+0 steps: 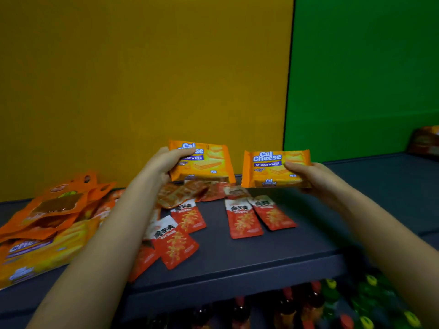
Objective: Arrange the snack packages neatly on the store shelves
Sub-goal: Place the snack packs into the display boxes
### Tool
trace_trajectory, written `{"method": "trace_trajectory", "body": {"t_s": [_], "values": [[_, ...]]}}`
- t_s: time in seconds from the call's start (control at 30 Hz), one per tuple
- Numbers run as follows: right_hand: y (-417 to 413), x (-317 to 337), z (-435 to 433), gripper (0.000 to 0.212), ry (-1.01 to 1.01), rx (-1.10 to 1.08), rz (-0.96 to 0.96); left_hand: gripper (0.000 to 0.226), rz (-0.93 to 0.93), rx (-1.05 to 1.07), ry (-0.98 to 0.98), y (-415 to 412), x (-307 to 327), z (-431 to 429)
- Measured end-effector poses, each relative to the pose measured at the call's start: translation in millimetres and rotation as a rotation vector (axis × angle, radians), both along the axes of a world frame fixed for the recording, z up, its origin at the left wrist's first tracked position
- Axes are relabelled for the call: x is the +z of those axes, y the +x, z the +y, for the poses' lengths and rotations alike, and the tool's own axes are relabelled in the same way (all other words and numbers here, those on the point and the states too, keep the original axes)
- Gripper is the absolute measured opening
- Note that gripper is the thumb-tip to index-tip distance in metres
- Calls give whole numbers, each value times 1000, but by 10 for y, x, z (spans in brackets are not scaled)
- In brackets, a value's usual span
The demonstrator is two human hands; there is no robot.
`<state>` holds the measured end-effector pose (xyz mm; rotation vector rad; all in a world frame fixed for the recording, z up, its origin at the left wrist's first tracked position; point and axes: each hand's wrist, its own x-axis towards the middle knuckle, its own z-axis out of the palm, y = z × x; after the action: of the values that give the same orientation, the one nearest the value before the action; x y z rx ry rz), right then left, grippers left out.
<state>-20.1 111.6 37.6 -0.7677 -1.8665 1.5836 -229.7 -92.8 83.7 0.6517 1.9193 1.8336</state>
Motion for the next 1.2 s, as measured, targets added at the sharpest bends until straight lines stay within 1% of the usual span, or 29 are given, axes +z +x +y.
{"method": "trace_trajectory", "body": {"t_s": [0.2,0.37,0.47,0.67,0.77,0.87,1.03,1.13,1.2], "values": [[1062,-11,580,11,13,-158,-14,13,-18,-152,-14,811,-95,888],[2017,-42,1139,15,7,-263,-51,17,-30,-235,-39,1609,-206,1630],[2535,-53,1450,12,25,-299,-53,15,-55,-277,-43,2078,-285,2055],[3455,-103,2004,14,21,-344,-64,11,-100,-368,-22,2866,-419,2849],[3796,-83,2250,18,6,-388,-65,11,-113,-404,-14,3160,-430,3201],[4065,-84,2507,31,1,-431,-61,10,-117,-430,-5,3418,-408,3551],[4370,-78,2943,29,14,-461,-58,8,-119,-457,13,3736,-351,4190],[4485,-55,3281,34,15,-471,-28,8,-110,-465,33,3876,-292,4605],[4525,-26,3536,32,22,-477,-11,6,-92,-474,42,3915,-258,4900]]}}
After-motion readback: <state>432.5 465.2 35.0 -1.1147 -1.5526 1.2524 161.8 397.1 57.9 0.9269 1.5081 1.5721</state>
